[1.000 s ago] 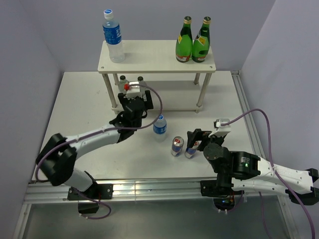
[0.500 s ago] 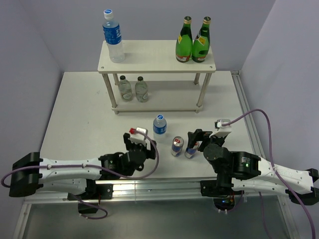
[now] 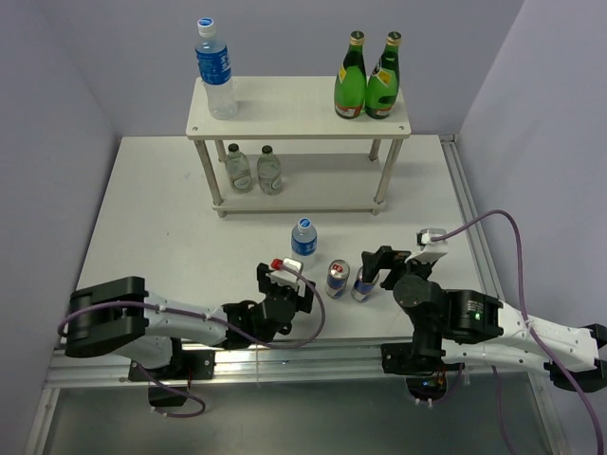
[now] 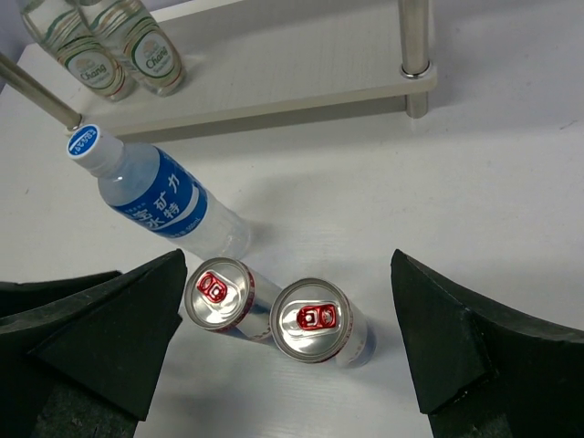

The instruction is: Place and organize the beverage onto the shelf

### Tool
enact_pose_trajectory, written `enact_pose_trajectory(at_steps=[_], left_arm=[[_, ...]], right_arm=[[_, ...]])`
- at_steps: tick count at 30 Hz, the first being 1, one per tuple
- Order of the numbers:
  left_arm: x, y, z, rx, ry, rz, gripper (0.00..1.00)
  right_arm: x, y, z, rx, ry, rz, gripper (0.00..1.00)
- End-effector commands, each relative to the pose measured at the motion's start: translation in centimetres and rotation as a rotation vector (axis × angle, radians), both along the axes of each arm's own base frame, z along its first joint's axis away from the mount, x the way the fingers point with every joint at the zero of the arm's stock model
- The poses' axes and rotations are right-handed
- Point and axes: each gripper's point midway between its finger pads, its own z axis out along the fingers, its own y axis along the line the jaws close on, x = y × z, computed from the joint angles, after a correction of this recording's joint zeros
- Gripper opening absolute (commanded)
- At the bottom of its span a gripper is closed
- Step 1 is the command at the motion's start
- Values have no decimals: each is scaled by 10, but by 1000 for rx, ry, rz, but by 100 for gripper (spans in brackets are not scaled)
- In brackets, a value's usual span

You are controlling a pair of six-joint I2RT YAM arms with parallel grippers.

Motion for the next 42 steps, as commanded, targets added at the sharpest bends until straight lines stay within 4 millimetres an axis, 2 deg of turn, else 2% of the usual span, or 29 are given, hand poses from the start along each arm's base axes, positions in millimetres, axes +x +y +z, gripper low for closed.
enact_pose_trajectory(at_steps=[1,9,24,26,27,28,29,30,31,32,34,35,37,41,42], left_arm=[[22,-17,35,-130,-67,47,94],[66,-17,33,-185,-92,69,93],[120,-48,32,-190,-109,11,91],[128,-47,23,-176,-100,27,77],[132,-50,25,-186,-100,35,65],[135,-51,24,-185,-95,37,25],[138,-49,18,-162,-76,51,7],[140,-51,23,-170,-77,58,0],[140,-51,25,-172,-74,59,0],[140,-48,38,-190,-84,72,0],[140,-44,49,-162,-70,88,0],[140,-39,70,-170,-80,104,0],[144,-32,95,-98,-84,135,0],[151,-12,189,-93,-153,194,0],[154,-11,228,-121,-190,199,0]], right_arm=[[0,-4,4,27,-12,-20,100],[0,-3,2,23,-11,-14,100],[1,-1,0,19,-15,-13,100],[1,-1,-1,14,-15,-13,100],[1,-1,-1,17,-14,-13,100],[1,-1,-1,14,-14,-13,100],[1,-1,-1,12,-12,-12,100],[0,-1,-1,16,-11,-12,100],[1,-1,-1,17,-12,-13,100],[0,-1,-1,19,-11,-10,100],[0,-1,-2,15,-13,-7,100],[0,-1,-1,19,-14,-9,100],[0,-1,-1,17,-14,-7,100],[0,0,-2,16,-14,-7,100],[0,-1,-1,21,-14,-7,100]])
